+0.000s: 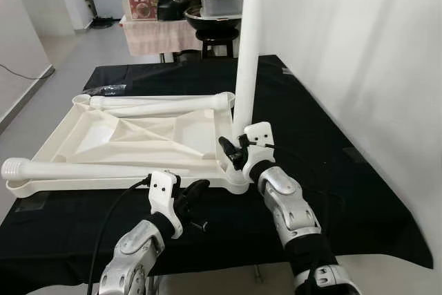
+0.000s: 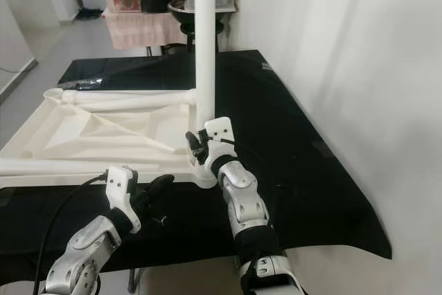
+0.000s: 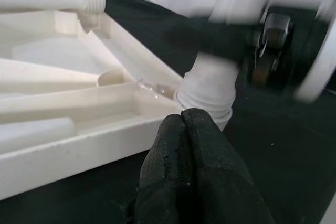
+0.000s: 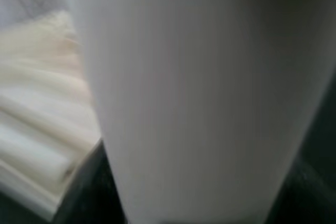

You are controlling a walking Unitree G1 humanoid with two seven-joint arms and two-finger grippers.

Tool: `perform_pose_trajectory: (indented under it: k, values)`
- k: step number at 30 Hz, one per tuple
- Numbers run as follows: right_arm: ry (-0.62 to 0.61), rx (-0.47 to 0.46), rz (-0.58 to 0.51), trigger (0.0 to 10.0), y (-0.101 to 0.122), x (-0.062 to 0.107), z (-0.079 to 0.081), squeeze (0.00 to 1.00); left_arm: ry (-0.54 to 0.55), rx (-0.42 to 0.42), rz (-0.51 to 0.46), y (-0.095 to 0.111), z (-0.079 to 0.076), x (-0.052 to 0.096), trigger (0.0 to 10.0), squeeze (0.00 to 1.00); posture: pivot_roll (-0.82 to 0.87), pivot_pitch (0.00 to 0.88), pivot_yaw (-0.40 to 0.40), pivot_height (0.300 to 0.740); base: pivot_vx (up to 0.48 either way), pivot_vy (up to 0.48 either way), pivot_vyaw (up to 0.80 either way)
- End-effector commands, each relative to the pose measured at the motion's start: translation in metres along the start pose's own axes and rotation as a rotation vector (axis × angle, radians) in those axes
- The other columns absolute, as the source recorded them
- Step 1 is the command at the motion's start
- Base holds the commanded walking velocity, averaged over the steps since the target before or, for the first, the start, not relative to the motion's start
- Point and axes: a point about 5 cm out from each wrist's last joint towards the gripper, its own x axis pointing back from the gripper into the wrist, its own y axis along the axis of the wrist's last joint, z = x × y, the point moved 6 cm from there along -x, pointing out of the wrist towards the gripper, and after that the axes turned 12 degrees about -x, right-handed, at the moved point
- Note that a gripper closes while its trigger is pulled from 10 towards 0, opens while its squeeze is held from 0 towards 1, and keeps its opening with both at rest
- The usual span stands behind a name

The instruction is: Building children table

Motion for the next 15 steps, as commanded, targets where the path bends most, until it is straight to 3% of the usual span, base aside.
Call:
perform_pose_trajectory:
  k: [1, 2, 4, 5, 9, 15]
  values:
    - [0.227, -0.023, -0.022, 10.0, 0.016, -0.002, 0.022, 1.00, 0.002, 0.003, 0.021, -0.006, -0.001, 0.000, 10.0, 0.00, 0.01, 0.000, -0.014, 0.740, 0.000, 0.000, 0.00]
    - [0.337, -0.005, -0.033, 10.0, 0.027, 0.001, 0.031, 1.00, -0.002, 0.005, 0.022, -0.006, -0.001, 0.000, 10.0, 0.00, 0.01, 0.000, -0.014, 0.740, 0.000, 0.000, 0.00]
    - [0.402, 0.030, -0.022, 10.0, 0.035, 0.006, 0.036, 1.00, -0.005, 0.007, 0.022, -0.007, -0.002, -0.001, 10.0, 0.00, 0.01, 0.000, -0.018, 0.740, 0.000, 0.000, 0.00]
    - [0.461, 0.084, 0.000, 10.0, 0.041, 0.010, 0.037, 0.00, -0.007, 0.009, 0.022, -0.007, -0.002, -0.001, 10.0, 0.00, 0.01, 0.000, -0.020, 0.740, 0.000, 0.000, 0.00]
    - [0.555, 0.156, 0.054, 10.0, 0.046, 0.015, 0.035, 0.00, -0.008, 0.011, 0.022, -0.007, -0.004, -0.002, 10.0, 0.00, 0.02, 0.000, -0.030, 0.740, 0.000, 0.000, 0.00]
    - [0.687, 0.158, 0.181, 10.0, 0.042, 0.021, 0.023, 0.00, 0.000, 0.010, 0.019, -0.008, -0.005, -0.002, 10.0, 0.00, 0.04, 0.000, -0.041, 0.740, 0.000, 0.000, 0.00]
